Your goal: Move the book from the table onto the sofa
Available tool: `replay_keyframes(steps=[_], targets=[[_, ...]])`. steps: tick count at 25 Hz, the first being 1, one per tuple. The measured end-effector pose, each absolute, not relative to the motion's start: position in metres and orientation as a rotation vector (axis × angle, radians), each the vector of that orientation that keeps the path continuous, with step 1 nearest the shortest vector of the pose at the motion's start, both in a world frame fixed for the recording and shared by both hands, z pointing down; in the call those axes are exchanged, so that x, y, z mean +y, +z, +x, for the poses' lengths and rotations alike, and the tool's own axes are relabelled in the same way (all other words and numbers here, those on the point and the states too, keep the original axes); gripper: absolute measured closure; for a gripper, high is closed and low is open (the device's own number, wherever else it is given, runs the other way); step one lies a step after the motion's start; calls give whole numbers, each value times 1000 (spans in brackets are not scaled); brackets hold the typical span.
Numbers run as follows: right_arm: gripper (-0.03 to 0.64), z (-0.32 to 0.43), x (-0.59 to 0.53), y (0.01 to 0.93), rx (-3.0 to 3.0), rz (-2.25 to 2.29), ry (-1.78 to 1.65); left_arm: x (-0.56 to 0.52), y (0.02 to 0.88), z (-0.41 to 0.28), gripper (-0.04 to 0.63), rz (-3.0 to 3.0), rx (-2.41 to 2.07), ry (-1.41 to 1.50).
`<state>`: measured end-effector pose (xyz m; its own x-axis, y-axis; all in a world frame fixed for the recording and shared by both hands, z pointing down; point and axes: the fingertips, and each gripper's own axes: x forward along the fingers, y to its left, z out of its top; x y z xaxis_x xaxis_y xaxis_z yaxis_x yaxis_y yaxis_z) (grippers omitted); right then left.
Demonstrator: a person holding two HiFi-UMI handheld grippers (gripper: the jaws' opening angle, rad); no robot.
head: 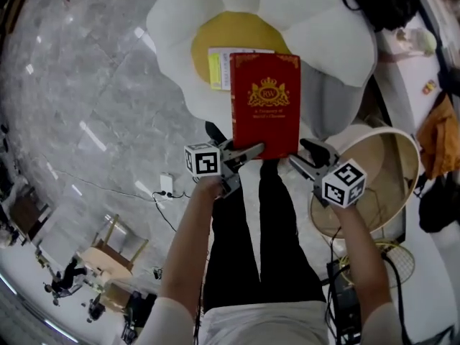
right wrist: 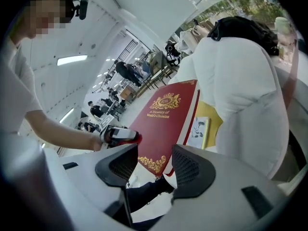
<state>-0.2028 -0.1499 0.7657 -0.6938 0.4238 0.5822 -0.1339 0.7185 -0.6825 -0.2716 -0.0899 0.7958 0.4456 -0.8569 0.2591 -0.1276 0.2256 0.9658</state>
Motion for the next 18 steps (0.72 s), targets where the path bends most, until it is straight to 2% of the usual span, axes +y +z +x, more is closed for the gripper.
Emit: replay_keyframes(steps=[18], targets=[[379,-247,-148,875,-2143,143,1112,-145,967,-336,342,1191,-985,-531]])
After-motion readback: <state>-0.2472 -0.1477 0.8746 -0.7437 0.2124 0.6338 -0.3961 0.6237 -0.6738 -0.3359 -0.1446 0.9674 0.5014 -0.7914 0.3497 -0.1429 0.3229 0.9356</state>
